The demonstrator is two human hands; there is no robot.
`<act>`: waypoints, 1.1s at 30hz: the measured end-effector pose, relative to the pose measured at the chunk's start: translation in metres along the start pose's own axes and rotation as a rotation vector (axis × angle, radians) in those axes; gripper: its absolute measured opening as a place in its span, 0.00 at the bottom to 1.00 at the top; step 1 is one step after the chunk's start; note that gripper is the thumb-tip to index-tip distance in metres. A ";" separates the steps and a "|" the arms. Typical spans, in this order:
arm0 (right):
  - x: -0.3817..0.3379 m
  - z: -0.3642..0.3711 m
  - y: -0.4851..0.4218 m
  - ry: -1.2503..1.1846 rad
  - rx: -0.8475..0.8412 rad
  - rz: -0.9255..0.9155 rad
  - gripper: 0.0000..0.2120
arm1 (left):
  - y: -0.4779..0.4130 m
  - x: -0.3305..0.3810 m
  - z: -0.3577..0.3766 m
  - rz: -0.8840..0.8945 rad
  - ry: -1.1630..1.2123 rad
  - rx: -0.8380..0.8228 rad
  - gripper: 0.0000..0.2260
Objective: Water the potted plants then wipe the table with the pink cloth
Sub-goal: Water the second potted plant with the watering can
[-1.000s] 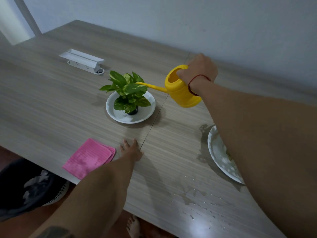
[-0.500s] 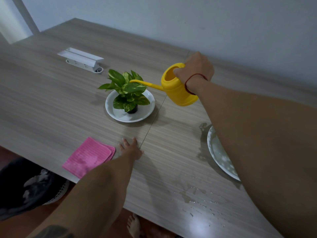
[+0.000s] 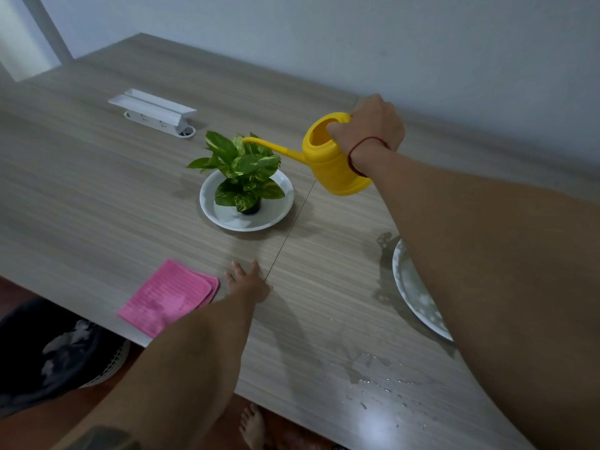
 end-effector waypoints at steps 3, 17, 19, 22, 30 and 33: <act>-0.001 0.002 0.001 0.005 -0.011 -0.016 0.18 | 0.000 0.000 0.000 -0.009 -0.009 -0.002 0.36; 0.006 0.002 0.002 0.037 0.010 -0.013 0.17 | 0.006 0.003 -0.002 0.009 -0.029 -0.003 0.36; 0.009 0.002 0.002 0.046 0.012 -0.007 0.17 | 0.006 0.003 -0.002 0.013 -0.028 -0.004 0.36; 0.014 0.002 0.003 0.066 0.013 0.003 0.16 | 0.007 0.003 -0.002 0.009 -0.010 -0.006 0.35; 0.021 0.004 0.005 0.081 0.027 0.029 0.16 | 0.006 0.003 -0.003 0.000 -0.014 -0.013 0.36; 0.019 0.005 0.005 0.081 0.028 0.025 0.16 | 0.007 0.003 -0.003 -0.005 -0.013 -0.017 0.36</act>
Point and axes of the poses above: each hand's wrist, its own y-axis away from the middle knuckle, its own z-axis out of the palm, x = y × z, the point moved 2 cm from there along -y, towards the middle knuckle, and after that the axes turned 10 degrees about y, right-handed, at the moved point
